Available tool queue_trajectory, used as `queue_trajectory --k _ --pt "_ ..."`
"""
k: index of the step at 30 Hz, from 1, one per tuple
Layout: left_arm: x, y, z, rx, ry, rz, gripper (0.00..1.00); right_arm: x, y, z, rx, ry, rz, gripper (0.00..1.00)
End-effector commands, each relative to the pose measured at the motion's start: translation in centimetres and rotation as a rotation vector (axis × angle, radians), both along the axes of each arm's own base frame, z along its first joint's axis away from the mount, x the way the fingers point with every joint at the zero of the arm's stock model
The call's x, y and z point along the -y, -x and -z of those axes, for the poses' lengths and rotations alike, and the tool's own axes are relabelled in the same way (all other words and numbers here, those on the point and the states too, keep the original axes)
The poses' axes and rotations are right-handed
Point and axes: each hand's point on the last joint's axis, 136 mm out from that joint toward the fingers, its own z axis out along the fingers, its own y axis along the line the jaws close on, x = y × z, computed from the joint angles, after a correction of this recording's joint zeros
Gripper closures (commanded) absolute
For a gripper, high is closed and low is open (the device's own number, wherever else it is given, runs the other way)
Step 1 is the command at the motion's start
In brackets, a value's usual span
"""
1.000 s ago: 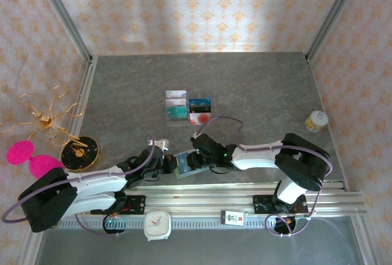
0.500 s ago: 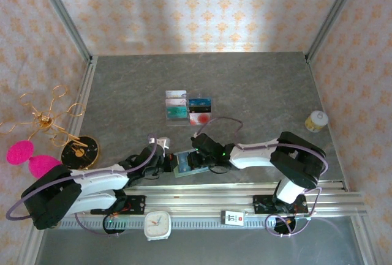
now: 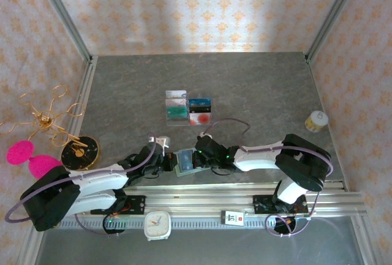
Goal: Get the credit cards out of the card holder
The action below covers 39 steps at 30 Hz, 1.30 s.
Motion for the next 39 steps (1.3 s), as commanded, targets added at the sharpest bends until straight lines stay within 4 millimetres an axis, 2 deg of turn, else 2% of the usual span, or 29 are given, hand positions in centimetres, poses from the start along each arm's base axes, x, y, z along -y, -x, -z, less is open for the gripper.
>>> queue_trajectory --k 1,4,7,10,13,17,25,27,28,34,39 --pt "2.0 -0.1 -2.6 0.048 0.053 0.049 1.00 1.1 0.0 0.9 0.007 0.053 0.035 1.00" --pt "3.4 0.4 -2.7 0.051 0.053 0.087 0.95 0.8 0.1 0.9 0.007 0.050 0.025 1.00" --pt "4.0 0.5 -1.5 0.023 0.053 0.099 0.94 0.4 0.3 0.8 0.005 0.046 0.007 1.00" --pt "3.3 0.5 0.2 -0.015 -0.004 0.075 1.00 0.4 0.4 0.8 -0.002 0.045 0.013 1.00" --pt "2.8 0.7 0.7 -0.025 -0.019 0.063 1.00 0.7 0.4 0.8 -0.007 0.041 0.024 0.92" --pt "2.8 0.7 0.6 -0.023 -0.016 0.064 1.00 0.8 0.3 0.8 -0.006 0.033 0.030 1.00" --pt "2.5 0.8 0.9 -0.025 -0.024 0.059 1.00 1.5 0.1 0.4 -0.005 0.010 0.064 1.00" --pt "2.4 0.8 0.9 -0.024 -0.021 0.058 1.00 1.5 0.2 0.5 -0.012 0.007 0.060 0.89" --pt "2.4 0.8 0.9 -0.025 -0.020 0.058 1.00 1.4 0.3 0.6 -0.016 0.007 0.055 0.88" --pt "2.5 0.8 0.8 -0.023 -0.021 0.061 1.00 0.9 0.4 0.7 -0.024 -0.005 0.034 1.00" --pt "2.0 0.8 1.3 -0.031 -0.032 0.053 1.00 2.3 -0.1 0.4 0.000 0.015 0.102 1.00"
